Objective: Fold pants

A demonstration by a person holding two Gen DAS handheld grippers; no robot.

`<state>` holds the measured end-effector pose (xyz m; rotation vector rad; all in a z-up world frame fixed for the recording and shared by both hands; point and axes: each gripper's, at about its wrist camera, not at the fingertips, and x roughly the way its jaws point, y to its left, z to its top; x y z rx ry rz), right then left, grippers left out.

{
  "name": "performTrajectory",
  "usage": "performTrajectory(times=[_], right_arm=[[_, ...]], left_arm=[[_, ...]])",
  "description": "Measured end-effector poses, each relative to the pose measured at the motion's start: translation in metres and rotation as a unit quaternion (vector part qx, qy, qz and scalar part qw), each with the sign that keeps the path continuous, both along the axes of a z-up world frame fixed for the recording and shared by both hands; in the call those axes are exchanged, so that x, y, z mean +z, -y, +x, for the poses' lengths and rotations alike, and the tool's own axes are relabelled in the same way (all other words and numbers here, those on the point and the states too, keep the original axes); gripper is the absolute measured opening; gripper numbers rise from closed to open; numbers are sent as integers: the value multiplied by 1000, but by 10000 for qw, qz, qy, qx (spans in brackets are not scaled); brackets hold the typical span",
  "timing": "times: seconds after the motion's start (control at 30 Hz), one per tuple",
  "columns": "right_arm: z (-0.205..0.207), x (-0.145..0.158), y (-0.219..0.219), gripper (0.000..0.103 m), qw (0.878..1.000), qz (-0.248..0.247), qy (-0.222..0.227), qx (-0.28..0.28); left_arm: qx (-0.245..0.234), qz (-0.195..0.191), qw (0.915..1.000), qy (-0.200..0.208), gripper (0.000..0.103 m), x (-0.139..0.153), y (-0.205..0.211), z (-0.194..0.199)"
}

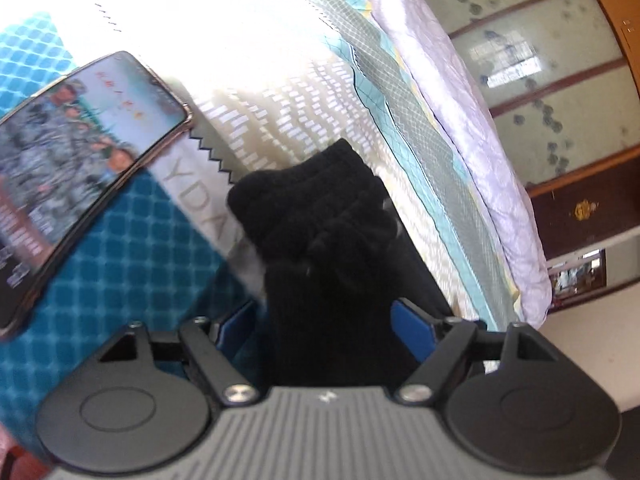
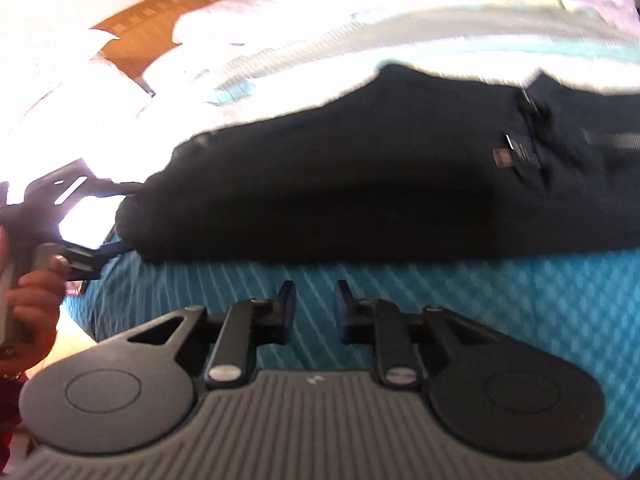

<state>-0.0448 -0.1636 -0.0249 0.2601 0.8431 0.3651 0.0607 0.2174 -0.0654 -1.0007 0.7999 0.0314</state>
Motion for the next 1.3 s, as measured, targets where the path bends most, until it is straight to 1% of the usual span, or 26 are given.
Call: performTrajectory(times=[0.03, 0.1, 0.17, 0.23, 0.3, 0.37, 0.4, 0.47, 0.5, 0.53, 0.57, 0.63, 0.67, 0.7, 0.77, 0.8, 0.87, 0.9, 0.93, 0.97, 1.03, 1.07, 1.1, 1.17, 1.23, 1.3], right_arm=[[11, 5, -6, 14, 10000, 20, 57, 62], [35, 13, -18, 13, 9997, 202, 111, 124], [64, 22, -36, 13, 9981, 514, 221, 241], [95, 25, -58, 13, 9949, 919, 176, 381], [125, 14, -80, 13, 9921, 1189, -123, 377], [152, -19, -101, 12, 9879, 1253, -892, 220], [161, -41, -108, 0, 9845, 1151, -1321, 92], [163, -57, -95, 0, 9716, 1854, -1451, -251], [165, -57, -88, 1, 9640, 2099, -1597, -343], [164, -53, -79, 4, 9596, 2237, -1656, -413], [159, -45, -65, 9, 9593, 2345, -1483, -521], [141, -23, -27, 9, 9590, 2555, -900, -836], [130, -14, -6, 9, 9567, 2628, -667, -1062], [120, -7, 14, 9, 9542, 2660, -503, -1274], [96, 7, 57, 9, 9499, 2596, -181, -1734], [84, 11, 73, 9, 9483, 2512, -68, -1938], [63, 14, 97, 9, 9474, 2314, 12, -2212], [56, 14, 104, 9, 9489, 2197, 18, -2265], [50, 13, 107, 10, 9517, 2066, 18, -2272], [47, 12, 107, 13, 9550, 1935, 14, -2248], [48, 8, 102, 22, 9600, 1772, 22, -2167], [50, 8, 99, 32, 9615, 1776, 39, -2097], [53, 5, 101, 47, 9620, 1837, 67, -2017], [52, 4, 101, 64, 9630, 1985, 102, -1822], [63, -1, 86, 66, 9662, 1986, 49, -1644], [71, -5, 77, 66, 9702, 1804, -121, -1611]], left_arm=[[66, -58, 10000, 7, 56, -4, -1, 7], [246, -235, 9993, -142, 33, -16, -6, 18], [433, -591, 9973, -100, 26, -28, -13, 20], [477, -616, 9970, -35, 23, -31, -11, 19], [454, -407, 9981, 9, 23, -27, -7, 18], [347, -155, 9991, 184, 22, -14, 0, 16], [205, 76, 9990, 382, 22, -1, 6, 18], [-183, 783, 9938, 765, 22, 27, 30, 21], [-435, 1246, 9863, 985, 22, 43, 48, 23], [-645, 1607, 9778, 1181, 22, 55, 65, 23], [-871, 1912, 9681, 1366, 22, 65, 83, 24], [-1440, 2585, 9403, 1684, 22, 79, 126, 28], [-1786, 3027, 9188, 1798, 23, 81, 153, 27], [-2224, 3450, 8926, 1865, 25, 79, 184, 25], [-3237, 3990, 8401, 1739, 33, 59, 241, 24], [-3621, 4157, 8191, 1588, 39, 45, 263, 24], [-4032, 4464, 7880, 1313, 39, 19, 294, 17], [-3943, 4762, 7730, 1423, 39, 17, 304, 6], [-3937, 4905, 7626, 1509, 43, 18, 309, -3], [-3994, 4872, 7610, 1547, 46, 22, 310, -8], [-4021, 4609, 7740, 1637, 52, 36, 300, -19], [-3981, 4525, 7789, 1733, 54, 43, 291, -24], [-3891, 4469, 7840, 1853, 56, 50, 279, -29], [-3666, 4276, 8011, 2026, 58, 63, 258, -37], [-3341, 3868, 8372, 1948, 58, 73, 231, -35], [-2946, 3385, 8782, 1654, 58, 75, 204, -25]])
